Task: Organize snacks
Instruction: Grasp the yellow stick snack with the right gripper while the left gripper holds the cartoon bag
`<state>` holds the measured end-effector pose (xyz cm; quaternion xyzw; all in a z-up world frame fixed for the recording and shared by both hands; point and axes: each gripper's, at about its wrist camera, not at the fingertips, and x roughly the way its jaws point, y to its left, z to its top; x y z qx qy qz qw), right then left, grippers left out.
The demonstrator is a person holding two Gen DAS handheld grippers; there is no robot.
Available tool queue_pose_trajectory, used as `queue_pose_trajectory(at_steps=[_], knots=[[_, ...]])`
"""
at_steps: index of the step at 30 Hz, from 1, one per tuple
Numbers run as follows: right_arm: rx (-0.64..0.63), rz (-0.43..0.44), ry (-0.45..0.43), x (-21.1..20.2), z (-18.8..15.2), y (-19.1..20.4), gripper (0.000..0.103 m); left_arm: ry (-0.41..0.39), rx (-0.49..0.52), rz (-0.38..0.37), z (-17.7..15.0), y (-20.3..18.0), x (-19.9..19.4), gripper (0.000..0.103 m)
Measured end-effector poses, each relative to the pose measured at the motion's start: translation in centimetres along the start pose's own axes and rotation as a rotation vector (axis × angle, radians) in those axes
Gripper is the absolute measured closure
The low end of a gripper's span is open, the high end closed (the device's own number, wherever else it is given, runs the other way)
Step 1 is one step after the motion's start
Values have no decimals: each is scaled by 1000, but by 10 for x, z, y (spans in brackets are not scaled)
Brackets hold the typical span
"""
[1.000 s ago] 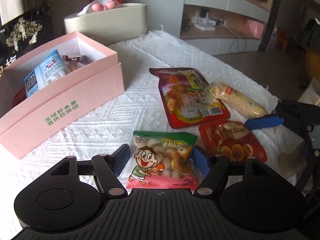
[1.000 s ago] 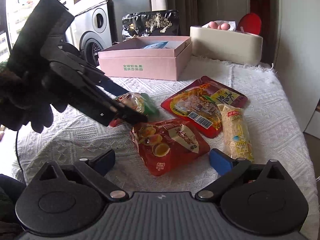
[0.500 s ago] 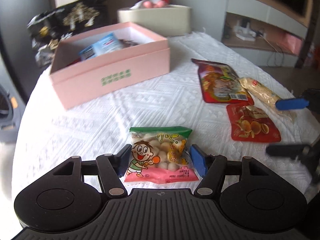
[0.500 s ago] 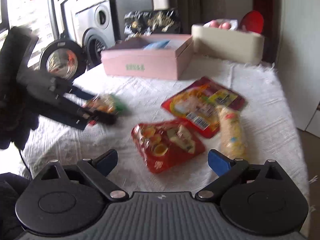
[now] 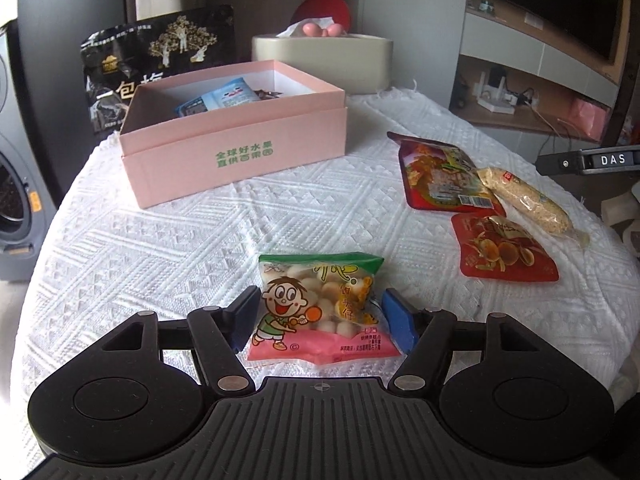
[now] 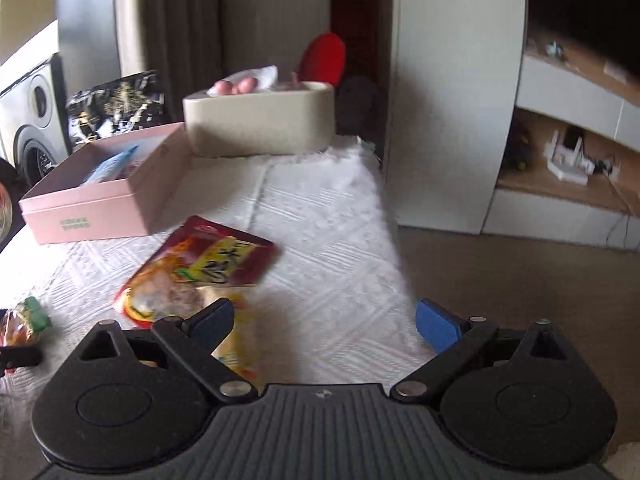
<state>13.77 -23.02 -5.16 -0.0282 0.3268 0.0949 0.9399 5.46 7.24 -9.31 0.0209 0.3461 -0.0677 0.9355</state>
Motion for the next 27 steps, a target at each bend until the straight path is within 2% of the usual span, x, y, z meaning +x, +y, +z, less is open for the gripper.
queue_pose_trajectory(at_steps=[4,6,7,9,11,13,14,17,19,20,24,27], knots=[[-25,-60,-8,4,2,-15,6,-30,-1,6,-5,-1,-2,31],[-55,-57,-3,3,3,-15,6,-33,-4,7,-5,-1,-1,31],[-53,-35,2,2,3,-15,7,-35,-6,7,-5,-1,-1,31],[-33,64,23,1,2,-11,8,-39,-8,9,-6,-1,-1,31],[-24,170,52,2,0,-2,12,-41,-12,13,-6,-2,-1,31],[-34,226,79,8,-3,13,17,-41,-16,15,-6,-2,-1,31],[-49,234,91,12,-5,20,22,-40,-20,16,-6,-2,-1,31],[-114,227,130,24,-10,40,48,-40,-24,22,-7,-3,-2,31],[-176,201,112,19,-12,51,62,-39,-27,26,-7,-4,-2,31],[-187,198,116,17,-11,54,74,-36,-27,32,-6,-5,-2,31],[-192,233,115,-5,-9,56,74,2,-29,54,-3,-11,-7,32],[-207,270,89,-29,-8,59,75,45,-31,38,-1,-14,-14,33]])
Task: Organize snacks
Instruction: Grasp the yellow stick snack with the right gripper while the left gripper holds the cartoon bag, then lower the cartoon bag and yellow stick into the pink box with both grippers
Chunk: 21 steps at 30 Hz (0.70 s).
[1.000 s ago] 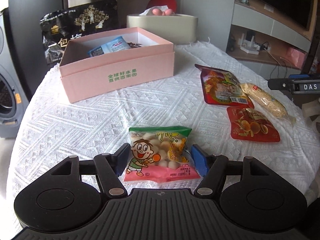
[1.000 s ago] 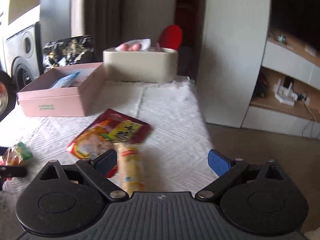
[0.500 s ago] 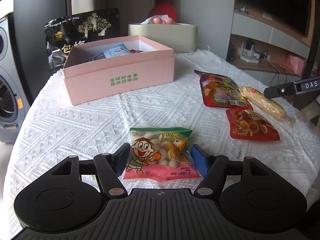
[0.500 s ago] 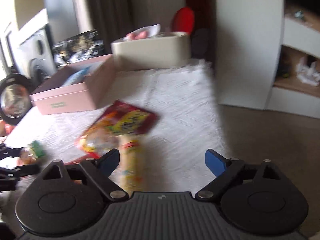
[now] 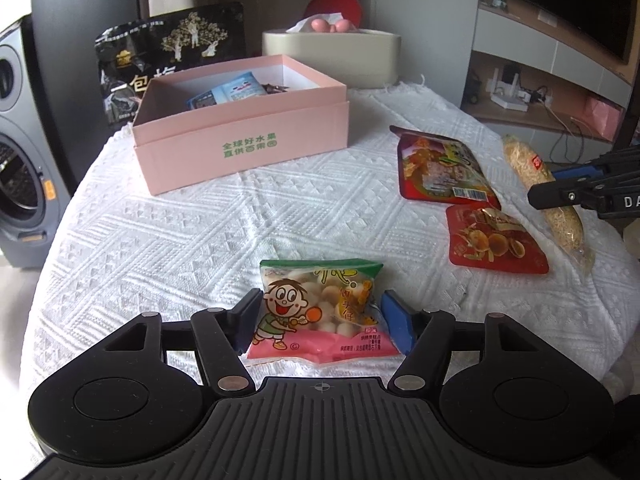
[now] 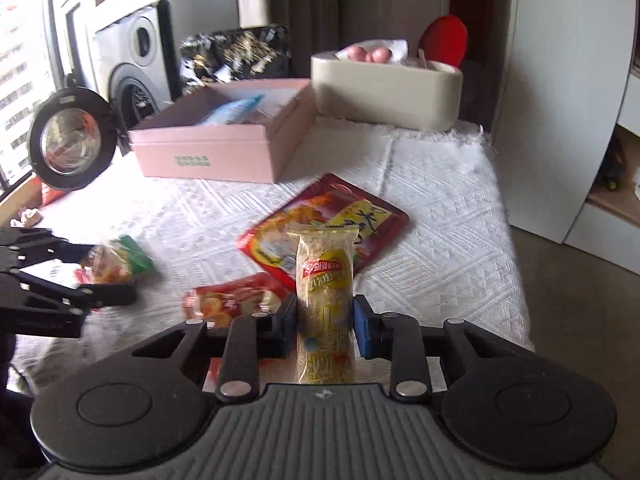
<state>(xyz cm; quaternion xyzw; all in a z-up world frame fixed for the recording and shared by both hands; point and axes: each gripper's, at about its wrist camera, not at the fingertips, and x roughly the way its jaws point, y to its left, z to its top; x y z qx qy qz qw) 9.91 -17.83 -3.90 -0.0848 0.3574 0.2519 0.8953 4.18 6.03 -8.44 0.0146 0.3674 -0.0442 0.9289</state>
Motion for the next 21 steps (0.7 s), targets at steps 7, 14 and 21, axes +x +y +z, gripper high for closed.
queue_pose_trajectory(at_steps=[7,14,21], knots=[[-73,76,-81,-37,15,32,75,-51,21,-39,-3,-7,-32,34],[-97,144,-192,-66,56,50,75,-226,-46,-81,42,20,-73,34],[-98,165,-330,-68,143,52,75,-439,-289,-96,156,96,-59,33]])
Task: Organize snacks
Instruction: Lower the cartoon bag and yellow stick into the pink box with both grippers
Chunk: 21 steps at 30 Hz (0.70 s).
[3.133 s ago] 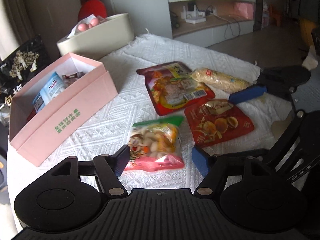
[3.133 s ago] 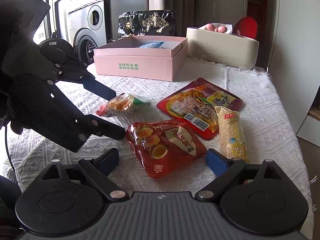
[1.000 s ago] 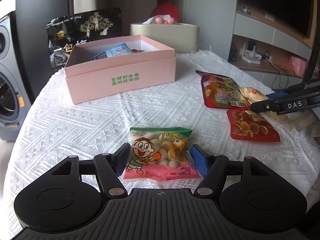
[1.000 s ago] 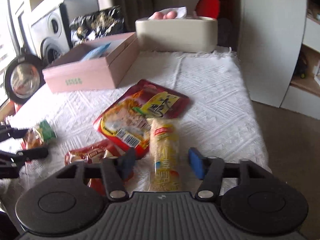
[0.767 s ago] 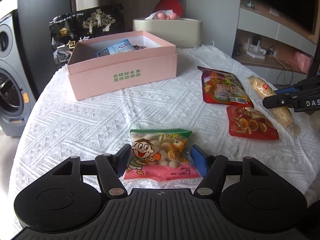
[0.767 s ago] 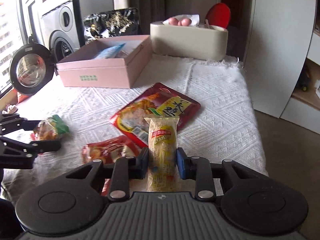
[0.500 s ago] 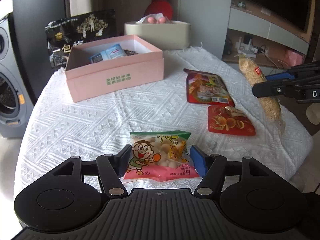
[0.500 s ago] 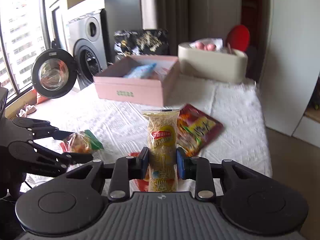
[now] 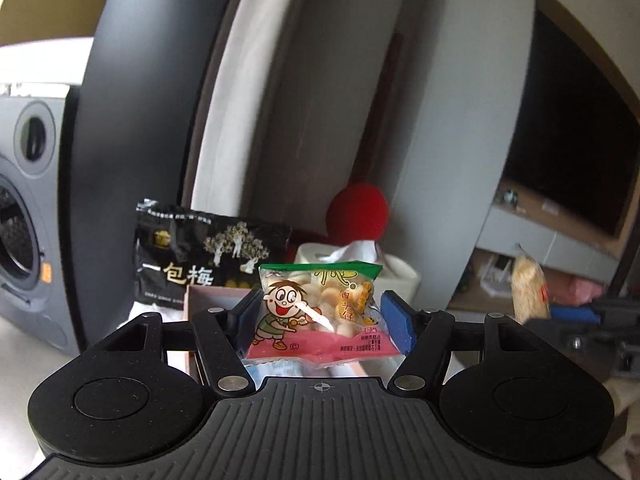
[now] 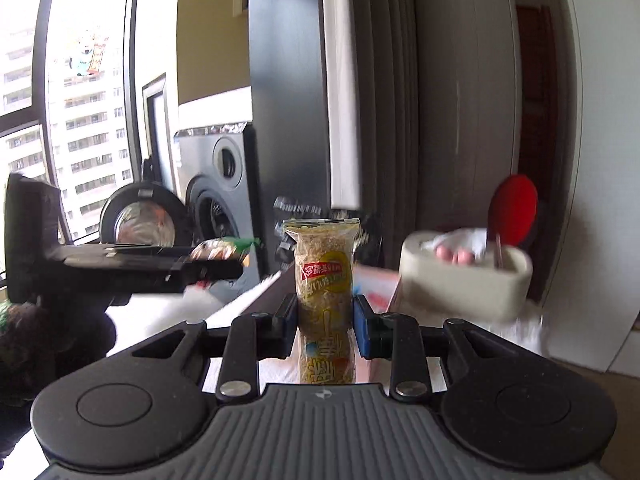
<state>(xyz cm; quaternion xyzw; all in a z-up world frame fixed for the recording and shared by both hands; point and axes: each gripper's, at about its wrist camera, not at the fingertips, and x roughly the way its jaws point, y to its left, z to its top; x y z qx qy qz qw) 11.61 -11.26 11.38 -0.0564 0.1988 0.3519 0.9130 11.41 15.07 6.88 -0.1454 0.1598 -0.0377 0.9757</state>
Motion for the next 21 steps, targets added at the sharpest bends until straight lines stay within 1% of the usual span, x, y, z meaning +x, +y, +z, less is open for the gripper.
queue_pose_trajectory(at_steps=[1,2,3,4,5,6,7,8,9,11,13,16,19,21], knots=[[2,-10,-5,12,9,-2,75,21,-43,-12,7,10,20,33],[6,-20,-4,23,16,-4,75,58,-70,-20,9,20,42,33],[9,-28,4,36,21,-7,75,117,-89,-16,8,29,65,33],[12,-35,15,49,24,-10,75,195,-101,2,3,38,90,33],[18,-41,28,61,24,-13,75,274,-99,27,-6,47,113,33],[28,-45,46,74,24,-17,75,327,-81,60,-15,53,129,35],[44,-49,71,88,22,-21,75,348,-43,92,-22,55,139,38],[62,-50,95,101,20,-25,75,343,4,111,-28,55,142,39],[82,-52,121,114,17,-30,75,319,55,120,-33,54,140,39],[105,-66,163,137,11,-35,75,272,99,120,-35,52,133,39],[119,-65,193,158,7,-39,75,201,78,113,-29,58,119,39],[175,-11,213,187,10,-40,75,150,16,115,-22,73,91,39],[248,55,220,218,17,-38,75,155,-32,90,-28,73,68,39],[276,71,231,245,20,-30,75,173,-53,61,-35,70,59,39]])
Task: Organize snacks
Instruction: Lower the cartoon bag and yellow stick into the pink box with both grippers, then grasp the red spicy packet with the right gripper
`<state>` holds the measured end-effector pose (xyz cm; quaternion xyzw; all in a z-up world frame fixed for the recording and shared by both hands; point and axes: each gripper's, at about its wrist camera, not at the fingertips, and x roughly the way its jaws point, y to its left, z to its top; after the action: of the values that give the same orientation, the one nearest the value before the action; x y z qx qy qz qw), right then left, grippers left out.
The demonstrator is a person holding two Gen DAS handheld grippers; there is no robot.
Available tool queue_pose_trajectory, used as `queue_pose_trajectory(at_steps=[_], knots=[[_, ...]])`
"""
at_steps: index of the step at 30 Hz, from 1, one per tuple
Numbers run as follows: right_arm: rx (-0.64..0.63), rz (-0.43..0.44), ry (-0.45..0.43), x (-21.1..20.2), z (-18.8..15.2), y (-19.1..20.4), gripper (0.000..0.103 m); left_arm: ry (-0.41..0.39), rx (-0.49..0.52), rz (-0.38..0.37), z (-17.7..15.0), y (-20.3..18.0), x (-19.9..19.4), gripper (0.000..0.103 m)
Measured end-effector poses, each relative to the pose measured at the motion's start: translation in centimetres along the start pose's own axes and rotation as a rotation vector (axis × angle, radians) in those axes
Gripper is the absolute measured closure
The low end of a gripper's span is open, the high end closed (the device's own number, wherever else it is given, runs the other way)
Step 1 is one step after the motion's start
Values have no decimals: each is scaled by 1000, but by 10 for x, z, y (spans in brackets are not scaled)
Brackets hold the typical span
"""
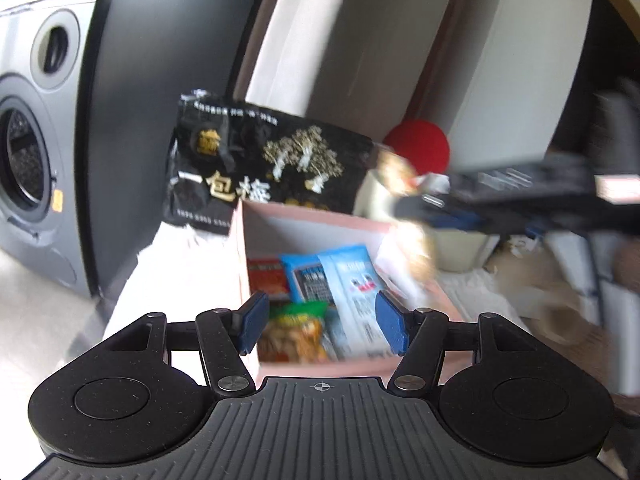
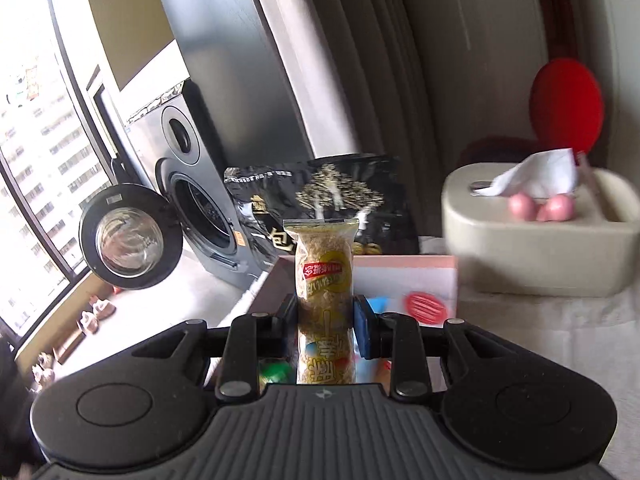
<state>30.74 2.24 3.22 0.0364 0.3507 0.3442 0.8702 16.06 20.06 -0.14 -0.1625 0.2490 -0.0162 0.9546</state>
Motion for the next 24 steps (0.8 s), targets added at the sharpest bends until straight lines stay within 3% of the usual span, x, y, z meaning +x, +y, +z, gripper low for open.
queue_pose_trajectory(at_steps=[2,4,7,11,14,19,24], knots=[[-11,5,17,27,2,10,73,36,-5,-24,-8,-4,-4,39],[-46,-43,33,48,-1,18,65,60,-8,-33,-16,-6,-7,39],[-64,-77,19,47,-6,15,53,103,-18,-27,-31,-6,-7,39],[-80,-108,-7,12,-15,-6,47,145,-43,-24,-49,-11,-4,39],[-146,-140,-10,-23,-31,-19,34,145,-32,-47,-59,-24,-6,40],[-232,-190,34,-84,-84,-39,31,176,29,-93,-80,-55,-14,40],[-145,-208,101,-125,-140,-59,28,220,83,-116,-99,-88,-19,40]])
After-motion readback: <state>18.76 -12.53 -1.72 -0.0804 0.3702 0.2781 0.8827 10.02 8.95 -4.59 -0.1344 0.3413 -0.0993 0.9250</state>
